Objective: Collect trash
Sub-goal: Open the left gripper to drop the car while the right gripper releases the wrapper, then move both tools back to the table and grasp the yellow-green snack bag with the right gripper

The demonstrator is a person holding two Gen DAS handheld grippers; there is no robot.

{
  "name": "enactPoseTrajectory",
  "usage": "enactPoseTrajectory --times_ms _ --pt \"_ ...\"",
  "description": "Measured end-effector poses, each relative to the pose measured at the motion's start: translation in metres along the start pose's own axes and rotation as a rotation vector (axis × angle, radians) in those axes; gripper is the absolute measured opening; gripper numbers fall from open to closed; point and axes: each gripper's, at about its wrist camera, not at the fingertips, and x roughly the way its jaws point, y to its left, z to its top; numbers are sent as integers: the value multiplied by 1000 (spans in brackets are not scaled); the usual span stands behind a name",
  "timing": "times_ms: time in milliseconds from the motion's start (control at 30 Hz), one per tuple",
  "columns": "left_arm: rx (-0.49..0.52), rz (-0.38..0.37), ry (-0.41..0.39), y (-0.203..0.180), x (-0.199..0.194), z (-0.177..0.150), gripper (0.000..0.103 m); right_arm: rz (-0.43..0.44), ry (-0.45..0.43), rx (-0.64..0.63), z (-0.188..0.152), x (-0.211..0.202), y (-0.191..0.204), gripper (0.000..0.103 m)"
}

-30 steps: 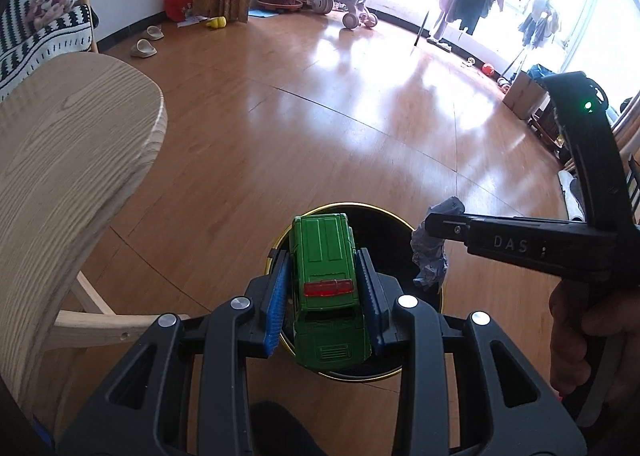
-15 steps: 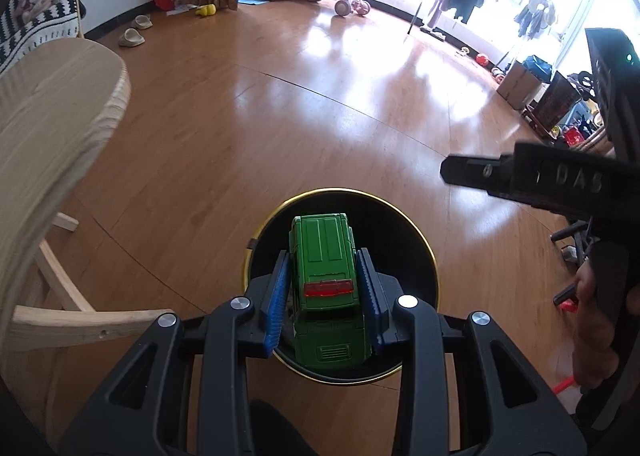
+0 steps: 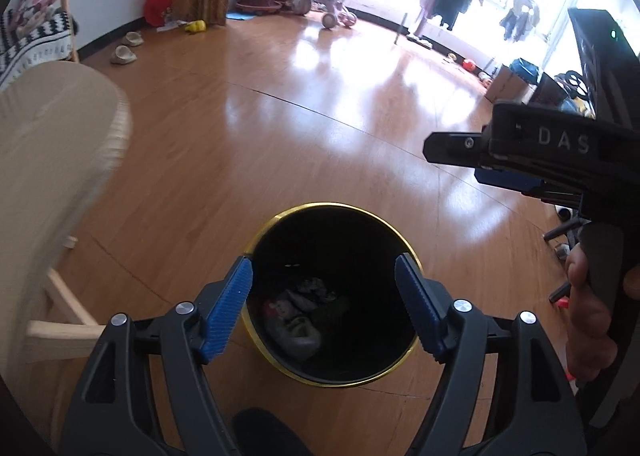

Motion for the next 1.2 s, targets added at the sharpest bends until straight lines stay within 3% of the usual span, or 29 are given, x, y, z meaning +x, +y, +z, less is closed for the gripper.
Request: enactPoseTrajectory --times_ms 200,367,567,733,933,1067,1200 --pt "-73 114 -71 55 -69 -2 87 56 -21 -107 -3 -10 65 73" --pt "-166 223 -135 110 -138 -16 91 144 -24 -240 -15 -17 153 73" --pt "-319 389 -207 197 -226 -55 91 283 3 -391 -46 -25 270 73" --pt "-491 525 -226 278 -291 -105 91 419 65 -487 -85 -28 369 73" --pt "-651 621 -263 346 -356 -160 91 551 158 -602 -137 -23 473 73" --pt "-702 679 -271 383 -389 -192 91 586 221 -653 -167 -9 520 73" --pt "-701 702 -281 408 -407 -204 91 593 286 -659 -183 14 545 73"
